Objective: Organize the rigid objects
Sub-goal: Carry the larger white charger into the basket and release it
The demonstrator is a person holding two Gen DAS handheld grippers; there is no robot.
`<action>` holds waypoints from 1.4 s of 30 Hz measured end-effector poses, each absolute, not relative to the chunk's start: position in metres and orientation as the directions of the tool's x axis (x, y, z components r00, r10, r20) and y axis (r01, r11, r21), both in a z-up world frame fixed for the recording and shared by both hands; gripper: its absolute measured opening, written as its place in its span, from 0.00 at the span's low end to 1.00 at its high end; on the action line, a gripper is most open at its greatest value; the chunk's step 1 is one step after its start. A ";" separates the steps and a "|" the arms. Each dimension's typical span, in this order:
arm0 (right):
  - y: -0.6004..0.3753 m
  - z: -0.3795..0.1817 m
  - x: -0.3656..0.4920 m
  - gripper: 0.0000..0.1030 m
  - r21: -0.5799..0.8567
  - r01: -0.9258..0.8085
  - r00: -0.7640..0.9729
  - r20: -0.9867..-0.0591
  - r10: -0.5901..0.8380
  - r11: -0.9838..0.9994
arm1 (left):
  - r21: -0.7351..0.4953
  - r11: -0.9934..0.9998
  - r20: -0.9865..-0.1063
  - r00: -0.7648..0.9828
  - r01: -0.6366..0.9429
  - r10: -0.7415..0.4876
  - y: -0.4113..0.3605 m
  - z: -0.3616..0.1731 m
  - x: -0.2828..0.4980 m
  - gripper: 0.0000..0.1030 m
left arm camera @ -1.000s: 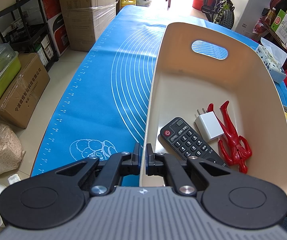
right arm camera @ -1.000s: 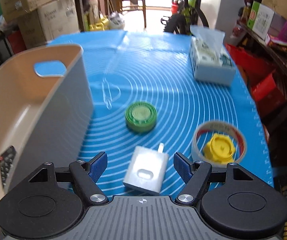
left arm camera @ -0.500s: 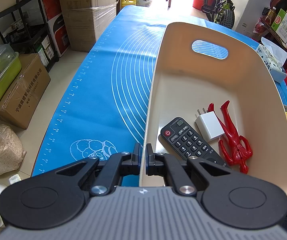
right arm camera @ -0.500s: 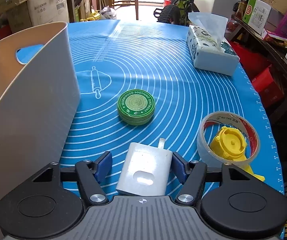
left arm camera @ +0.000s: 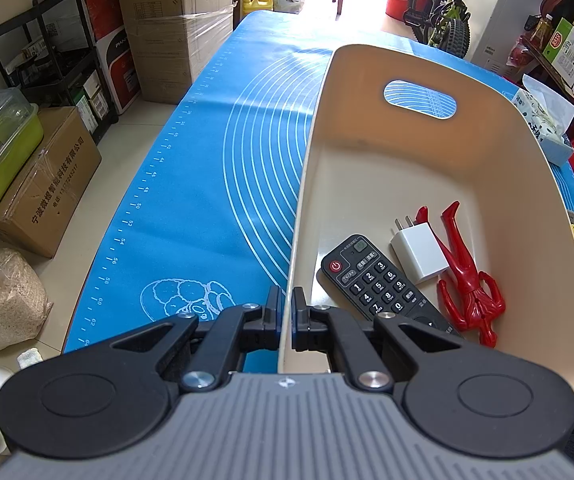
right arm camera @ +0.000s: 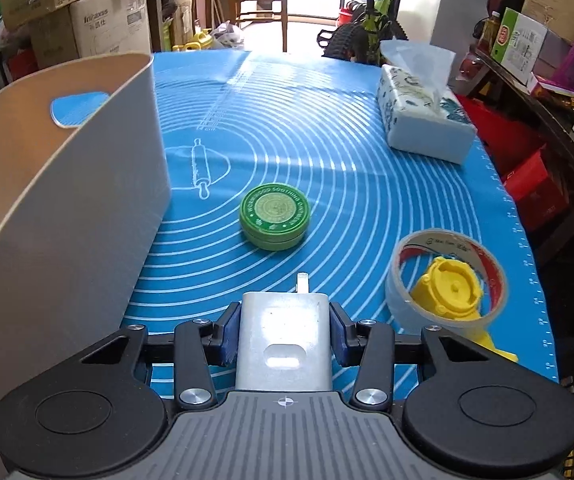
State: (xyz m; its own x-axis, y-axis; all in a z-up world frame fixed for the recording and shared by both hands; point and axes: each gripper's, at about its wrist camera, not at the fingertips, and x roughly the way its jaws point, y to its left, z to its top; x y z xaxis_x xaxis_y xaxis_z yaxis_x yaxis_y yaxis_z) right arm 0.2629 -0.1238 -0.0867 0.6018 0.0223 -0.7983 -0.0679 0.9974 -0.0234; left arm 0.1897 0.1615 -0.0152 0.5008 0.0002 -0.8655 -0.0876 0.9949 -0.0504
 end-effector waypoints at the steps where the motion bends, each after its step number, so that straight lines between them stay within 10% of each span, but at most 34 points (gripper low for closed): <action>1: -0.125 -0.085 0.262 0.49 -0.020 -0.067 0.605 -0.796 0.025 0.998 | -0.050 0.995 -0.866 0.501 -0.087 0.000 0.161 -0.015 0.190 0.06; 27: -0.063 0.038 0.242 0.49 0.038 -0.258 0.774 -0.590 0.230 0.965 | -0.050 0.995 -0.866 0.501 -0.087 0.000 0.161 -0.015 0.190 0.06; 42: 0.021 -0.002 0.233 0.49 0.030 -0.415 0.634 -0.707 0.313 0.909 | -0.050 0.995 -0.866 0.501 -0.087 0.001 0.162 -0.015 0.190 0.06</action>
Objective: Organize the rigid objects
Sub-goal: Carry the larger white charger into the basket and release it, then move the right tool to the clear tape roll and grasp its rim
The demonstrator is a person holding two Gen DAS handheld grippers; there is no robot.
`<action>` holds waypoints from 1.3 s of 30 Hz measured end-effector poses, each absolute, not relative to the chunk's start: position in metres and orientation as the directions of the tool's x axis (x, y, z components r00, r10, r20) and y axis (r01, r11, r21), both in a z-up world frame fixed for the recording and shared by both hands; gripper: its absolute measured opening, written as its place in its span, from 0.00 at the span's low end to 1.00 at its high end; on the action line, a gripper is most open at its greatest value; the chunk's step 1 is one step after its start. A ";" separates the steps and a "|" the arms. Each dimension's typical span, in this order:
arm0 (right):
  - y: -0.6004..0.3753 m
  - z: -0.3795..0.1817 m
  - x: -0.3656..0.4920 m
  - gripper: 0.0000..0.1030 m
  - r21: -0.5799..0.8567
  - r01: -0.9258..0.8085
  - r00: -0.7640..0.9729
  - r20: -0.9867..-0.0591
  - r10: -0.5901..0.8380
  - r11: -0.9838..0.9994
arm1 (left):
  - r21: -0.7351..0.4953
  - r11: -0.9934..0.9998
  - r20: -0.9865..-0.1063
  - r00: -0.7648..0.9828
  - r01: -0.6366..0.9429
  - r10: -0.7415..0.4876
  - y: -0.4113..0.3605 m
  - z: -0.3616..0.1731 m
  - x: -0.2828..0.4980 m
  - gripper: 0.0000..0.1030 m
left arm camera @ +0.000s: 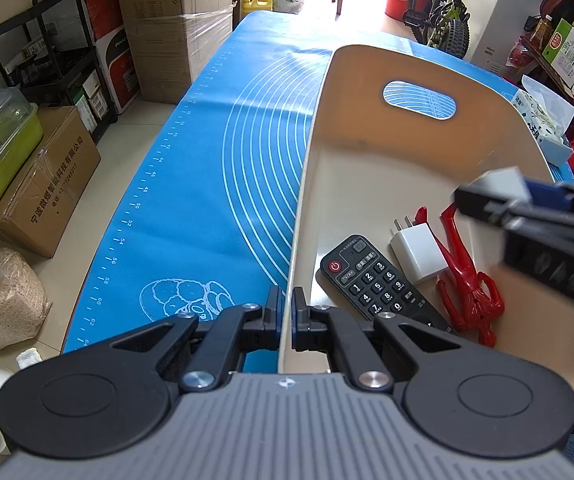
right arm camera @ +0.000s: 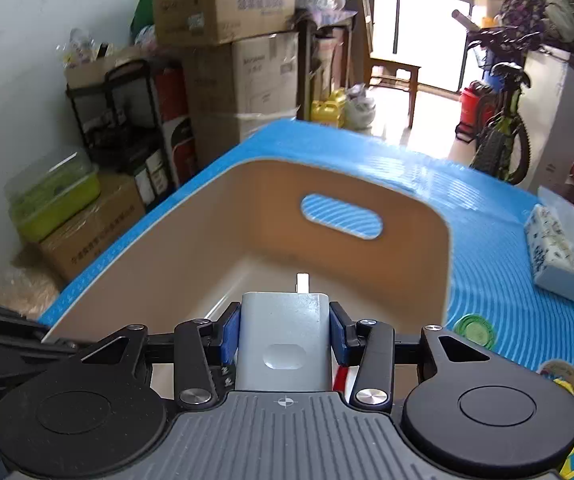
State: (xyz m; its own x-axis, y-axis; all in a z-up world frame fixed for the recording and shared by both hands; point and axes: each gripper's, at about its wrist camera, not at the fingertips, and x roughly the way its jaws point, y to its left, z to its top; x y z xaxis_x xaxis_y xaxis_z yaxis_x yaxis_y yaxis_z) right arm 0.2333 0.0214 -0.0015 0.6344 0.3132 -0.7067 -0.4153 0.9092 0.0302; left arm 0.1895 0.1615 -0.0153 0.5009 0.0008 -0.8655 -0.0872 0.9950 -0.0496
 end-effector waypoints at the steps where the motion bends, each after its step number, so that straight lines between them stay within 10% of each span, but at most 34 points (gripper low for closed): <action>1: 0.026 -0.006 0.232 0.49 0.028 -0.426 0.619 -0.720 0.314 0.904 | -0.050 0.995 -0.866 0.501 -0.087 0.000 0.162 -0.015 0.190 0.06; 14: 0.054 -0.040 0.233 0.48 -0.017 -0.494 0.440 -0.867 0.234 0.869 | -0.053 0.995 -0.864 0.503 -0.085 -0.003 0.161 -0.015 0.189 0.06; 39: -0.073 0.044 0.242 0.74 0.077 -0.246 0.672 -0.704 0.228 0.966 | -0.051 0.995 -0.866 0.500 -0.089 0.000 0.161 -0.015 0.190 0.06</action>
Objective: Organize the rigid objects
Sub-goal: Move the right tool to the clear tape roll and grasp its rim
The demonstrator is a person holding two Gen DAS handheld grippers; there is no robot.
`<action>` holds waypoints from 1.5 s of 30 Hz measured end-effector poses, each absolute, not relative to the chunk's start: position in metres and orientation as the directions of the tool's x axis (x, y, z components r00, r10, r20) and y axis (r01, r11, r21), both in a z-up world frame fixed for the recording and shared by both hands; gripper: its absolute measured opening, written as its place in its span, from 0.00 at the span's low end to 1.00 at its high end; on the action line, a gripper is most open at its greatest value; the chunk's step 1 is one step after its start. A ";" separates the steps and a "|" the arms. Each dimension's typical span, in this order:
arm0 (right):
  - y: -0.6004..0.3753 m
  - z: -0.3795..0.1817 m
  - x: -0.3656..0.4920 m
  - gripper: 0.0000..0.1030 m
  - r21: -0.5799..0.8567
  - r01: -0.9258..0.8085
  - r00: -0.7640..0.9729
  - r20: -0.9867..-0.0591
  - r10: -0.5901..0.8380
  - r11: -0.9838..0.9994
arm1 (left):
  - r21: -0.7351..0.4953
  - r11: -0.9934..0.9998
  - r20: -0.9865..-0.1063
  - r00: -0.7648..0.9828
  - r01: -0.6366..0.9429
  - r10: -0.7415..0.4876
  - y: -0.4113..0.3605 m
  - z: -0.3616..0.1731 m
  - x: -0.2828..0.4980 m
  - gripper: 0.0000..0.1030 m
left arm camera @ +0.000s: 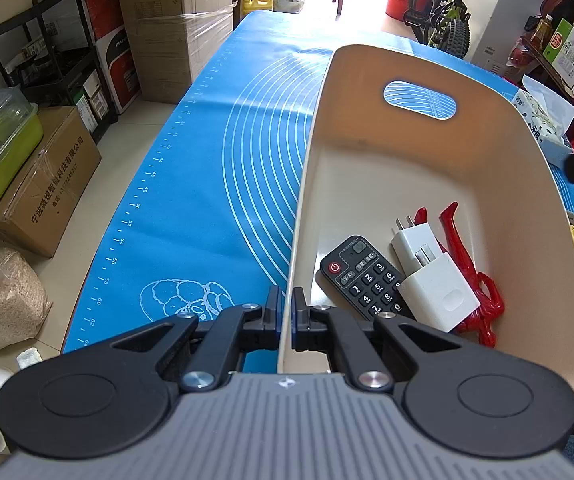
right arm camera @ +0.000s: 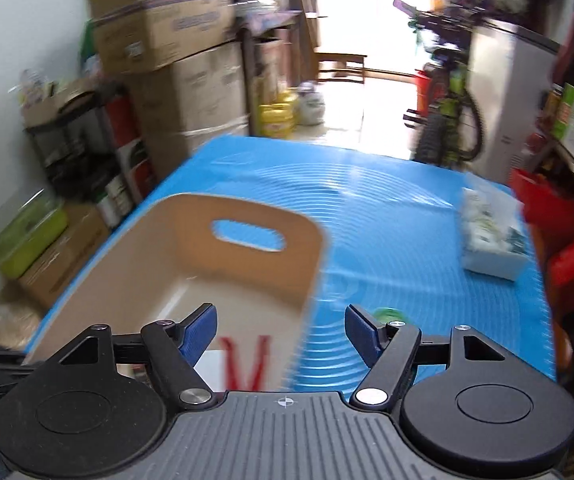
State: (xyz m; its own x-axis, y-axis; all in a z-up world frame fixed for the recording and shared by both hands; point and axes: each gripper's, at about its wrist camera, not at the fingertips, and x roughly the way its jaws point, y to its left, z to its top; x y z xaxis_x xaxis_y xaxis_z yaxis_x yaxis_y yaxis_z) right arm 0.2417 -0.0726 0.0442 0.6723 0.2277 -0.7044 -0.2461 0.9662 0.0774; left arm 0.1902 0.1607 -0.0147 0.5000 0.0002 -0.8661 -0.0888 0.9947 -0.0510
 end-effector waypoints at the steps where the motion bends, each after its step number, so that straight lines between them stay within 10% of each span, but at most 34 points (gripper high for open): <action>1: -0.083 0.042 0.244 0.74 0.074 -0.221 0.677 -0.706 0.208 0.972 | -0.051 0.995 -0.866 0.500 -0.089 0.000 0.161 -0.015 0.190 0.06; 18: -0.226 -0.027 0.275 0.72 -0.058 0.190 0.639 -0.751 -0.168 0.980 | -0.045 0.995 -0.866 0.500 -0.088 0.005 0.160 -0.015 0.190 0.06; 33: -0.256 -0.071 0.290 0.57 -0.072 0.264 0.531 -0.821 -0.207 0.962 | -0.039 0.995 -0.866 0.500 -0.089 0.011 0.160 -0.015 0.190 0.06; 45: -0.255 -0.072 0.292 0.18 0.001 0.240 0.547 -0.826 -0.134 0.971 | -0.036 0.995 -0.867 0.499 -0.089 0.013 0.160 -0.014 0.191 0.06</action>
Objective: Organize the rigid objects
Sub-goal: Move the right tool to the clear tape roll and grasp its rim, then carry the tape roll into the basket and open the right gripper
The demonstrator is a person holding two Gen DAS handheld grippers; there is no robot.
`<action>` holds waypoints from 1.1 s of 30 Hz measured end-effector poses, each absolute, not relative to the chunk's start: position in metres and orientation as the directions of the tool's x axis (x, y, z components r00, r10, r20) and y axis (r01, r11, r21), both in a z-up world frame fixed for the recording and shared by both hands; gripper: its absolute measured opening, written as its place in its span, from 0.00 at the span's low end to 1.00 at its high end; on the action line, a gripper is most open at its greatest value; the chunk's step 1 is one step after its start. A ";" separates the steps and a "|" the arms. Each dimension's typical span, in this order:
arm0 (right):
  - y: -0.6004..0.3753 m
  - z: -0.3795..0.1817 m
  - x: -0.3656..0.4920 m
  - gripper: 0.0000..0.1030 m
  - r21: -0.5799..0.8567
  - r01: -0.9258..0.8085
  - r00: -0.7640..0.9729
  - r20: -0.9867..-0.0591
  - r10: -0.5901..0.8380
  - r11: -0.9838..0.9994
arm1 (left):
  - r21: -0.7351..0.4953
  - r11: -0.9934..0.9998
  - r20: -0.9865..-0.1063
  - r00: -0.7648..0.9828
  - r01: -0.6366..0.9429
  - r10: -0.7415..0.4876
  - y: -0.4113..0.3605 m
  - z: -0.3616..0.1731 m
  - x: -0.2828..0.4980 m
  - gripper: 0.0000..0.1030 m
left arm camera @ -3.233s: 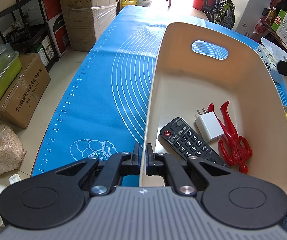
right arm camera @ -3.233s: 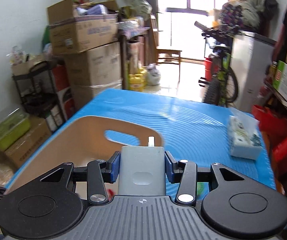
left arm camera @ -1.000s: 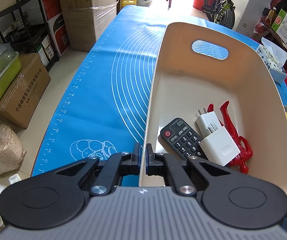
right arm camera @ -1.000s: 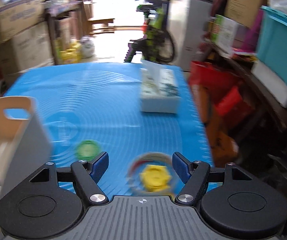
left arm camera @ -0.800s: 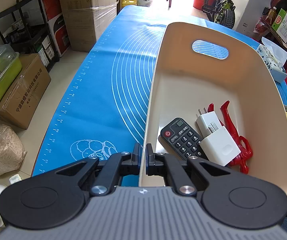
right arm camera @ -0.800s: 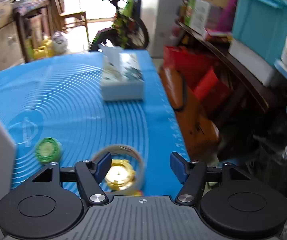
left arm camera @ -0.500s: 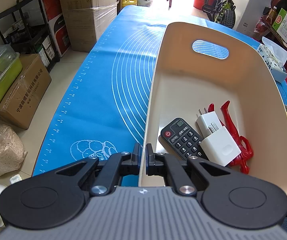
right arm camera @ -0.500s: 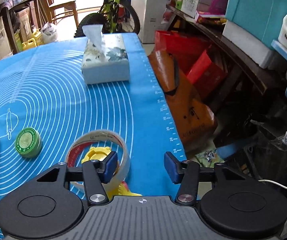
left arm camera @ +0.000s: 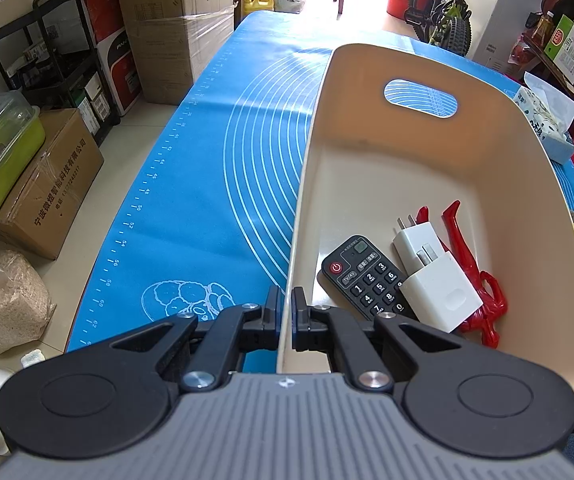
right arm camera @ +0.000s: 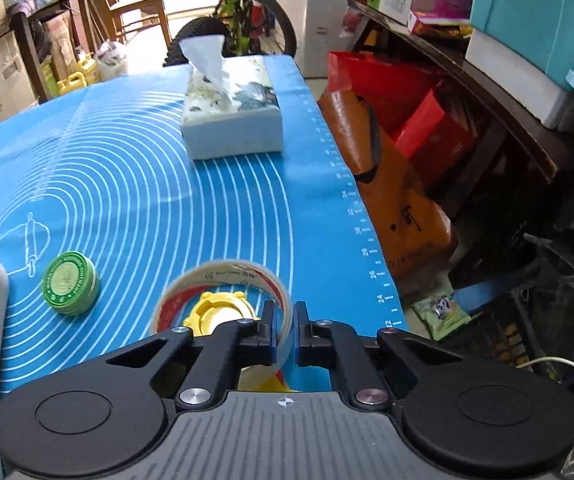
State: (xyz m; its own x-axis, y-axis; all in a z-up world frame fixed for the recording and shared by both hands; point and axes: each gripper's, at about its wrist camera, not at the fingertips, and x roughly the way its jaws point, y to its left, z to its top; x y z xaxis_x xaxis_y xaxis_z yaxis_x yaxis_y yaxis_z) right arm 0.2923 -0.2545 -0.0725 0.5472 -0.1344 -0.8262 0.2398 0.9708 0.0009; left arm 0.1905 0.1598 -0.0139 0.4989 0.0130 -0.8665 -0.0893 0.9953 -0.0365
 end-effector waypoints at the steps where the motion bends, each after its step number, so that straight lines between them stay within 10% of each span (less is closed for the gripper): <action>1: -0.255 -0.071 0.291 0.17 0.004 0.244 0.554 -0.821 -0.136 0.970 | -0.036 0.995 -0.866 0.499 -0.089 0.013 0.160 -0.014 0.191 0.06; 33: -0.163 0.038 0.241 0.17 0.177 0.004 0.784 -0.611 0.107 0.984 | -0.037 0.995 -0.866 0.499 -0.090 0.013 0.160 -0.014 0.191 0.06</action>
